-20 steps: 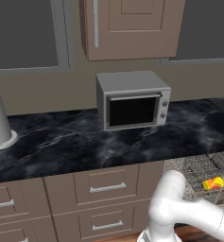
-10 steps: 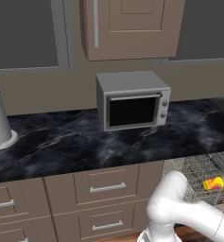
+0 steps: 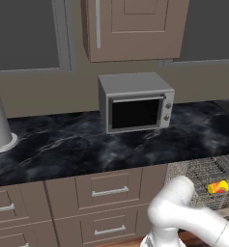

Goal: Pick up the cup and bowl from the counter, place them in the dishwasher, and close the dishwasher door.

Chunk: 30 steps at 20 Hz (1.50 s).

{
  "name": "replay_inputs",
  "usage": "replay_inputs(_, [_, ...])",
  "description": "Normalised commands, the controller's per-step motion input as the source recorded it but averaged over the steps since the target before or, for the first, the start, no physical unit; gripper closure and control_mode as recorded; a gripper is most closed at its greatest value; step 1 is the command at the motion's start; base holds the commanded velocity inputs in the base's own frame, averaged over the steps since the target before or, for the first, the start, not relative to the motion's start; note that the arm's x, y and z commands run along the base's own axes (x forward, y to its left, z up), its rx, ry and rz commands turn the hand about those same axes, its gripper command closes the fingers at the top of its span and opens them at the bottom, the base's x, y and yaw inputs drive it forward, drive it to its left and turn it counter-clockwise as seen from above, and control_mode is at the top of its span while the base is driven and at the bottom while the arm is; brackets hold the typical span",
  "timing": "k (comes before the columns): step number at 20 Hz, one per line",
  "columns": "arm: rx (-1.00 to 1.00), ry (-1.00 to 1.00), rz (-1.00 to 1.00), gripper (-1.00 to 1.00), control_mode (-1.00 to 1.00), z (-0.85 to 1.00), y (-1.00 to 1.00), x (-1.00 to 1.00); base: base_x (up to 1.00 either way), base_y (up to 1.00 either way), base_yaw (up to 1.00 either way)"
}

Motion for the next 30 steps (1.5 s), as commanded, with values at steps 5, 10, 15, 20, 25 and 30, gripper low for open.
replay_inputs(5, [0.0,-0.16,0.0,-1.0,-1.0,0.29,0.0,-0.81,0.0,0.0,0.0])
replay_inputs(10, [0.0,-0.12,0.0,-1.0,-1.0,0.0,0.0,-0.66,0.0,0.0,0.0])
replay_inputs(15, [0.0,-0.08,0.0,-1.0,-1.0,-0.1,0.1,-0.42,0.0,0.0,0.0])
replay_inputs(20, [0.0,-0.04,0.01,-1.0,-1.0,-0.31,0.34,-0.11,0.0,0.0,0.0])
replay_inputs(25, [-0.03,-0.03,0.04,-1.0,-1.0,-0.51,0.56,-0.13,0.0,0.0,0.0])
replay_inputs(30, [-0.04,-0.04,0.04,-1.0,-1.0,-0.47,0.55,-0.08,0.0,0.0,0.0])
